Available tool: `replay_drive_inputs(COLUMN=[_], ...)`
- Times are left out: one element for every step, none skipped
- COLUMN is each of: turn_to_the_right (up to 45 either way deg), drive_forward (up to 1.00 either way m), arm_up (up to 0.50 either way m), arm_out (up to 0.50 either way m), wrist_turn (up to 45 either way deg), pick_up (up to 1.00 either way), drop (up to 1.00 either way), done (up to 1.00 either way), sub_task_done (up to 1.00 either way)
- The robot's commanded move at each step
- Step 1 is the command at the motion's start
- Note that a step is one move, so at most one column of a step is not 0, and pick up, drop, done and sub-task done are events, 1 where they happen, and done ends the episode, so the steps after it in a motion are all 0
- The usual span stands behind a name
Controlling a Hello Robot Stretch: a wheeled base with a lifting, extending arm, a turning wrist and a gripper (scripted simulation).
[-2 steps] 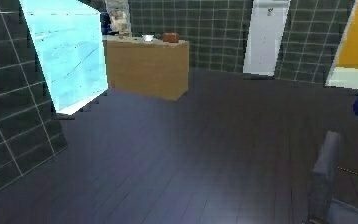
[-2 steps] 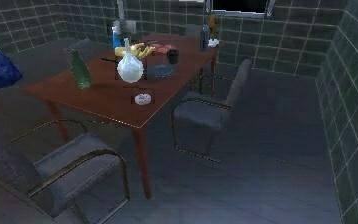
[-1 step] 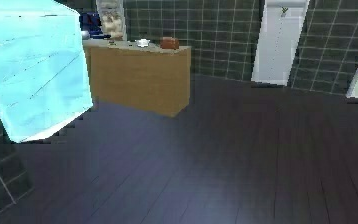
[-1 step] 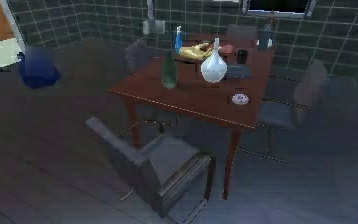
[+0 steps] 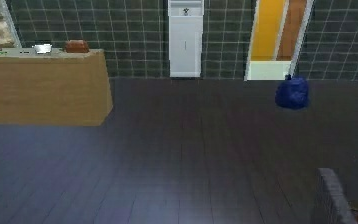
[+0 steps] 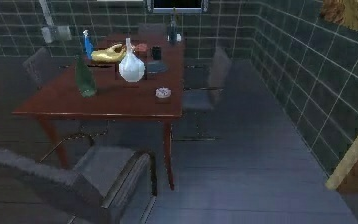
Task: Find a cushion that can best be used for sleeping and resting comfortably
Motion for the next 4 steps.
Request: replay_drive_inputs(turn_to_the_right=[3.0,0.0,-6.0,0.0], drive_forward=[0.0,0.15,0.0,0.6], arm_up=[0.0,0.0,0.0,0.0], arm_out=[0.0,0.0,0.0,0.0], wrist_turn=[0.0,0.0,0.0,0.0], pick_up=[0.0,0.0,0.0,0.0], drop=[0.0,0.0,0.0,0.0], done=[0.0,0.0,0.0,0.0], sub_task_done=[0.0,0.0,0.0,0.0])
